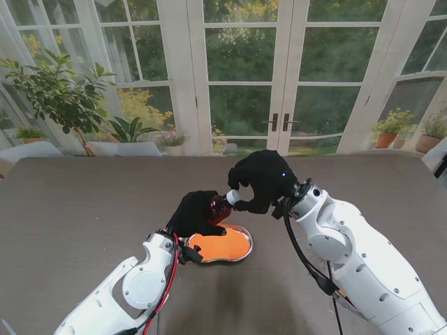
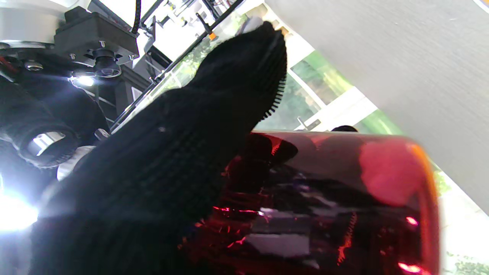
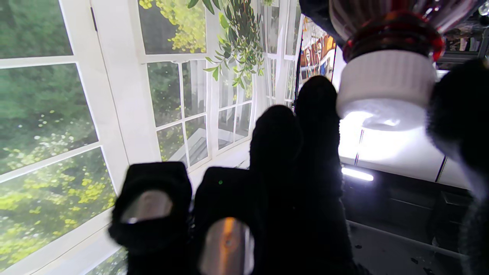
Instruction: Collect the cotton balls from the tray into a sample bottle
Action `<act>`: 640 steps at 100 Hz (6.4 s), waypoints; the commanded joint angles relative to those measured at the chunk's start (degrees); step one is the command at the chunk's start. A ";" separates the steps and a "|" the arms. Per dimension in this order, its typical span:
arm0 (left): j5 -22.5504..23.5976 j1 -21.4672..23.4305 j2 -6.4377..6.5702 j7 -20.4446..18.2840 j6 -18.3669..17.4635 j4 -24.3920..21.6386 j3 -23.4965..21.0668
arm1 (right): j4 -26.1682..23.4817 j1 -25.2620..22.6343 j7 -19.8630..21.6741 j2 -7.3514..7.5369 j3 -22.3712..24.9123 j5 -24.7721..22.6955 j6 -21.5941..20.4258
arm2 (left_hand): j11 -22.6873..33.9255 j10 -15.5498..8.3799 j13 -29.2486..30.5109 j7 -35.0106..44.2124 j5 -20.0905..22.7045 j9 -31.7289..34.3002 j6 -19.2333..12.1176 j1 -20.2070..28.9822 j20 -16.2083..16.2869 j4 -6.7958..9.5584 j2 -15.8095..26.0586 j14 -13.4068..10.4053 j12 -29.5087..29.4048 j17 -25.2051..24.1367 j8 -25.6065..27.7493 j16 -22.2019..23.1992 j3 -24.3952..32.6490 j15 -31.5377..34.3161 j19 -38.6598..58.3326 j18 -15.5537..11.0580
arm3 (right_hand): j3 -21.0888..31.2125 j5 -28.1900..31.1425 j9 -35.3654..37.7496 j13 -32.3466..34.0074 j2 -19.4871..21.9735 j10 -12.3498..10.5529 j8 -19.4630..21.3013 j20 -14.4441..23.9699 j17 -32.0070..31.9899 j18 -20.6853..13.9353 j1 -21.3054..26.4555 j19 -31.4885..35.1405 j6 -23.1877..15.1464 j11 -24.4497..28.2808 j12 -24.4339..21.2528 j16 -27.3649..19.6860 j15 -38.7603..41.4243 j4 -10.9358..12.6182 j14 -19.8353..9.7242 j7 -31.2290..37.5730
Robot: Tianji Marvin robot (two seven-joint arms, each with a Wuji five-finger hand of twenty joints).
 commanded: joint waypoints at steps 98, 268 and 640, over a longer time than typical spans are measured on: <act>0.12 0.66 -0.08 -1.06 -0.12 -1.03 -0.52 | -2.59 0.14 9.84 0.59 -1.50 2.45 4.76 | 0.37 -0.33 1.93 7.46 4.32 1.69 -7.60 2.80 0.25 0.11 46.50 4.27 0.98 0.02 1.66 0.19 5.15 1.24 1.80 -1.33 | -14.89 7.06 7.25 0.00 35.34 0.44 2.47 -1.02 5.87 2.67 -4.75 8.14 2.29 19.56 -0.93 4.24 10.52 4.07 -2.71 19.86; 0.08 0.70 -0.06 -1.19 0.19 -1.13 -0.37 | -2.39 -1.07 7.50 0.85 2.99 0.61 -1.34 | 0.34 -0.26 2.02 7.47 4.39 1.73 -7.47 2.75 0.25 0.00 46.26 4.35 1.07 0.03 1.63 0.21 5.40 1.30 1.82 -1.38 | -49.91 -12.69 -12.03 0.26 32.59 0.55 -0.10 1.06 -6.36 -1.67 21.58 0.14 -3.41 -2.66 -2.46 -5.67 -12.62 7.71 -2.82 -6.18; -0.09 0.26 -0.21 -0.91 -0.33 -0.76 -0.18 | -3.27 -0.22 11.31 0.64 -0.41 3.48 5.05 | 0.28 -0.24 2.00 7.51 4.43 1.73 -7.56 2.64 0.25 -0.09 46.22 4.36 1.09 0.13 1.53 0.21 5.54 1.26 1.81 -1.26 | -9.40 6.35 7.26 0.02 26.94 1.33 3.23 -0.78 5.49 3.20 -2.96 7.00 1.84 10.79 -1.97 2.80 7.56 1.82 -2.38 12.41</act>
